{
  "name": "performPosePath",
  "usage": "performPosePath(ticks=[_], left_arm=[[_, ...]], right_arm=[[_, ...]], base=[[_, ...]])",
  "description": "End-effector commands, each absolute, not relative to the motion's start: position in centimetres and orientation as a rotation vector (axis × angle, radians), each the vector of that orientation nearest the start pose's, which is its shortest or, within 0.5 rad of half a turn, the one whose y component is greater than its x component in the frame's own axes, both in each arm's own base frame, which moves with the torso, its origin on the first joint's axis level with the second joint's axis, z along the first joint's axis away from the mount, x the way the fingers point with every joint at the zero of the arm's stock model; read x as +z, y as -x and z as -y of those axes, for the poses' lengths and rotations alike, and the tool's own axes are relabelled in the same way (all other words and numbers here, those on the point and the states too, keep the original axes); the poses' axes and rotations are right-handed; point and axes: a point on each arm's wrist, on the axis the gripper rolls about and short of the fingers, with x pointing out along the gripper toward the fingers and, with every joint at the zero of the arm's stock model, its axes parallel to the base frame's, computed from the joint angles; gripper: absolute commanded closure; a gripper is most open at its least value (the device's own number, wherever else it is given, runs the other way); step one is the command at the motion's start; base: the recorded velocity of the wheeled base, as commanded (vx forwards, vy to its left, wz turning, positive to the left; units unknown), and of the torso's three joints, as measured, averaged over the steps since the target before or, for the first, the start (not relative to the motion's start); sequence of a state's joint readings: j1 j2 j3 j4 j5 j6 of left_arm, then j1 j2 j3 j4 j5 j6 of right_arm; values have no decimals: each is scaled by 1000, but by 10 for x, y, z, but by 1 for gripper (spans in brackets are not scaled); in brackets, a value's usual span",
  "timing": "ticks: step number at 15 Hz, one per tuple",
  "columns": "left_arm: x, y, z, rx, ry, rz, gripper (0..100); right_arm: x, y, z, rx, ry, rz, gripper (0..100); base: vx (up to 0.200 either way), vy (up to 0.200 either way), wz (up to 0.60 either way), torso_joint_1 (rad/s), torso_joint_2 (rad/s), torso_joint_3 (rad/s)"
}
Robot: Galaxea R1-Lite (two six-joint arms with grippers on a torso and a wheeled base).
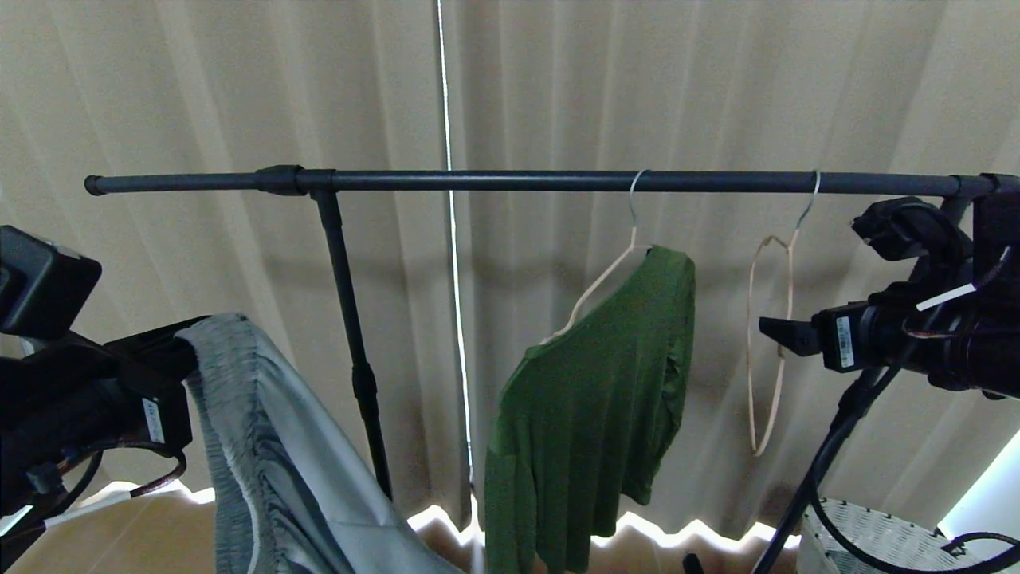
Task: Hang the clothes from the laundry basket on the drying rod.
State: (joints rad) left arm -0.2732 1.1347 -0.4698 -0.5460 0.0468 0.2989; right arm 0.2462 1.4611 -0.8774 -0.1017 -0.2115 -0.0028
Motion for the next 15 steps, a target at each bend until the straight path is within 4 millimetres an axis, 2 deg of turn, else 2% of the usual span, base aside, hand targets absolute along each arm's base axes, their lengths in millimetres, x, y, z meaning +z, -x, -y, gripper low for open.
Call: performPosePath(ticks=[1, 7, 11, 14, 15], left_arm=[[212, -153, 42, -241, -316, -81, 100], [212, -153, 42, -242, -318, -79, 100], [213, -150, 41, -241, -319, -69, 100], [215, -147, 40, -238, -318, -59, 100], [215, -146, 40, -237, -318, -54, 100]], right_arm=[[224, -239, -54, 11, 75, -554, 0], [225, -242, -47, -45, 16, -596, 0], [210, -258, -51, -56, -6, -638, 0], [208, -259, -52, -58, -4, -637, 0], [208, -258, -51, -62, -3, -637, 100]], base=[[0, 0, 0, 0, 0, 0], [0, 0, 0, 0, 0, 0], [0, 0, 0, 0, 0, 0], [0, 0, 0, 0, 0, 0], [0, 0, 0, 0, 0, 0]])
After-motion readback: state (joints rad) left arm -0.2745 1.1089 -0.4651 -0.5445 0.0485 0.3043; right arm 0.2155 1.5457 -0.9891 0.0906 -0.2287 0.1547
